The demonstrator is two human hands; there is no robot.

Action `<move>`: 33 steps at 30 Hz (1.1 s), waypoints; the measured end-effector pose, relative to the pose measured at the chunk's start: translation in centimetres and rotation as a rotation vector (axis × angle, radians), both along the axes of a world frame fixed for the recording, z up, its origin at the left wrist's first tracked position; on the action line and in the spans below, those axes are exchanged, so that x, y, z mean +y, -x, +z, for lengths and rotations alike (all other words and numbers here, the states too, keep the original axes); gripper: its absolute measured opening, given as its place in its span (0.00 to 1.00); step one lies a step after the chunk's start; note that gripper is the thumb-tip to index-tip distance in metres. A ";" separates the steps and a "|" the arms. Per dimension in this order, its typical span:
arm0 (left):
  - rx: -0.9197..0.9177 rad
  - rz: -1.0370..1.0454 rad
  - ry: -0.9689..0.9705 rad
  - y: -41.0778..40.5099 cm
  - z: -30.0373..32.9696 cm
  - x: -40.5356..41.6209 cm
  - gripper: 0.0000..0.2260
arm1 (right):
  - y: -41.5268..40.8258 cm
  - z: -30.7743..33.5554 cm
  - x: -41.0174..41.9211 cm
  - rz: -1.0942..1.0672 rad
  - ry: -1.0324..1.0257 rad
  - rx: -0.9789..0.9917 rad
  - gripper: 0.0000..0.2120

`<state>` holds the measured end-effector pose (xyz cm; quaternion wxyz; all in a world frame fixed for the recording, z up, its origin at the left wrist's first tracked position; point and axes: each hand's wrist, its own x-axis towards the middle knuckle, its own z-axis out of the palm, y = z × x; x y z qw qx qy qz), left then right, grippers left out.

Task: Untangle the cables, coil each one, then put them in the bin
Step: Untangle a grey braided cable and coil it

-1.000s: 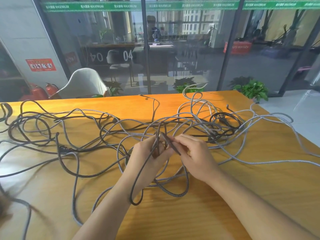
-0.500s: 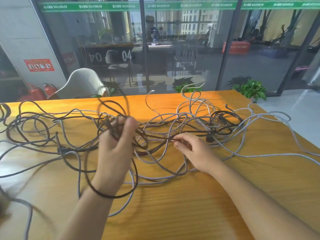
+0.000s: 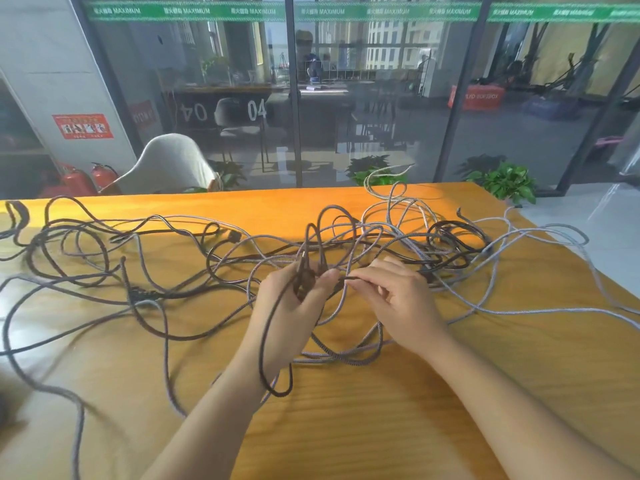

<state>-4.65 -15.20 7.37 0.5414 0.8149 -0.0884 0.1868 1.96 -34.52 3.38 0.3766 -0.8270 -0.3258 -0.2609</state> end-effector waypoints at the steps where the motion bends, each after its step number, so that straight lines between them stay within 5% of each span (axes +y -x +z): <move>1: 0.000 0.010 -0.018 -0.2 -0.2 -0.3 0.17 | 0.1 0.0 0.0 0.010 -0.010 -0.019 0.08; 9: 0.020 -0.061 -0.078 -0.6 -0.9 0.0 0.09 | 0.7 0.7 0.6 0.026 -0.053 -0.065 0.09; 13: 0.023 -0.051 -0.184 -0.5 -0.6 0.3 0.11 | 0.4 0.4 0.1 0.032 -0.043 0.077 0.09; 21: -0.179 0.229 0.180 0.6 1.4 3.6 0.07 | -1.7 -0.9 -1.4 -0.116 0.074 0.415 0.11; 24: -0.245 0.264 0.246 1.1 2.0 4.4 0.09 | -1.7 -0.8 -1.5 -0.152 0.047 0.398 0.11; 33: -0.114 0.088 0.056 0.3 -0.1 1.1 0.05 | 0.9 0.6 0.3 0.010 0.000 0.024 0.11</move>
